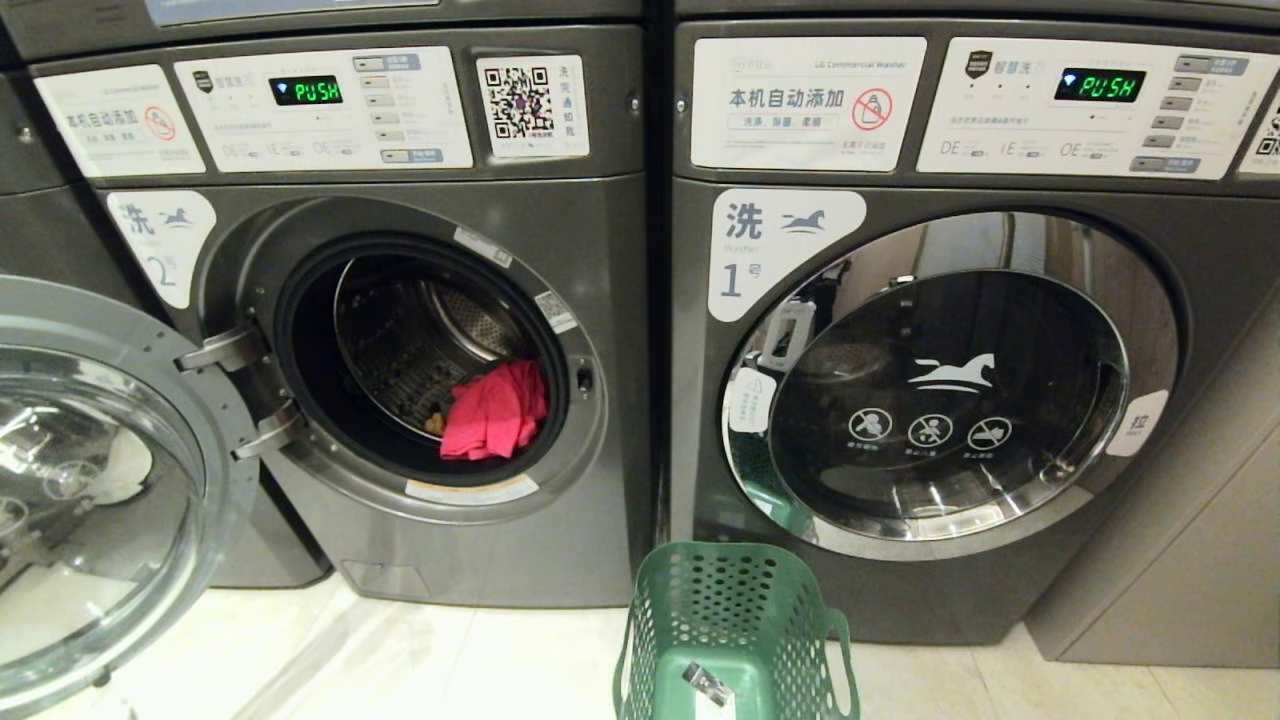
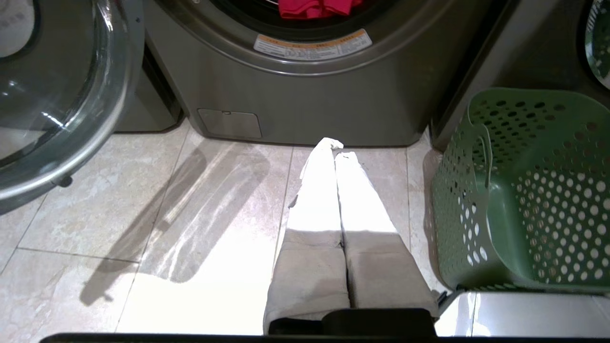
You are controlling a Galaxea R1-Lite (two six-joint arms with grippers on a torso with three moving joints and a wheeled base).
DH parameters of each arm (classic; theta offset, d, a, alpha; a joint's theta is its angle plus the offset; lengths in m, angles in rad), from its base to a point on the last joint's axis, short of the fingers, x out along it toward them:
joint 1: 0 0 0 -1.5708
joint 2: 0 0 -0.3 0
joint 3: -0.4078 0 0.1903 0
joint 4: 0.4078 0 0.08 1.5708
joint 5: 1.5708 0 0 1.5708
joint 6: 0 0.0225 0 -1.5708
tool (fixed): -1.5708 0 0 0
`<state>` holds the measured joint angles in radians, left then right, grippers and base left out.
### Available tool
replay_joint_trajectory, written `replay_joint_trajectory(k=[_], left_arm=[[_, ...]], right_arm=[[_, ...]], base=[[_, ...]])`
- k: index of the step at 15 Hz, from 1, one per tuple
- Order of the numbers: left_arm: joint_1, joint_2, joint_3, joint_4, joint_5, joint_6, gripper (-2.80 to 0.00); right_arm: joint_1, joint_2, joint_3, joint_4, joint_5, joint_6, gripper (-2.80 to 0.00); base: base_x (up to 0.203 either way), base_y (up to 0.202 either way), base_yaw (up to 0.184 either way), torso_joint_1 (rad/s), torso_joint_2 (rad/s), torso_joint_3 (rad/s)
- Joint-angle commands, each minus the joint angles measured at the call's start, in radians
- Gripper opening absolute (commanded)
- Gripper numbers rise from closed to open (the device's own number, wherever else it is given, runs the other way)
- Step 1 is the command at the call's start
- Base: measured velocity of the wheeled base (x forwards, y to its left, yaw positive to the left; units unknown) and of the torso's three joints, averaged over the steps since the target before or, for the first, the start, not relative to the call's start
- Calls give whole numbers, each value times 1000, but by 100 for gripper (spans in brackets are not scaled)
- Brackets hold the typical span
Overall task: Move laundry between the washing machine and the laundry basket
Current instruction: Pick a cloth and place it into the basket
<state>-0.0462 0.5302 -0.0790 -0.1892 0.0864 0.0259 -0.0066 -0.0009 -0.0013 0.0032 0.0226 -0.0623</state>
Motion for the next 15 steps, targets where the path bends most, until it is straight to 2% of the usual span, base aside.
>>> replay_joint_trajectory(k=[1,3,4,5,8,15], left_arm=[[-3,-207,56,39,-4,9,-280],[5,-302,73,134,-69,27,-280],[17,-344,68,204,-90,34,-280],[25,-377,66,221,-99,40,-280],[33,-527,71,210,-104,51,-280],[37,-532,79,189,-102,52,-280]], right_arm=[[-1,1,0,0,0,-1,-280],[-1,1,1,0,0,-1,-280],[0,1,0,0,0,-1,-280],[0,1,0,0,0,-1,-280],[0,1,0,0,1,-1,-280],[0,1,1,0,0,-1,-280]], base=[[0,0,0,0,0,0],[0,0,0,0,0,0],[0,0,0,0,0,0],[0,0,0,0,0,0],[0,0,0,0,0,0],[0,0,0,0,0,0]])
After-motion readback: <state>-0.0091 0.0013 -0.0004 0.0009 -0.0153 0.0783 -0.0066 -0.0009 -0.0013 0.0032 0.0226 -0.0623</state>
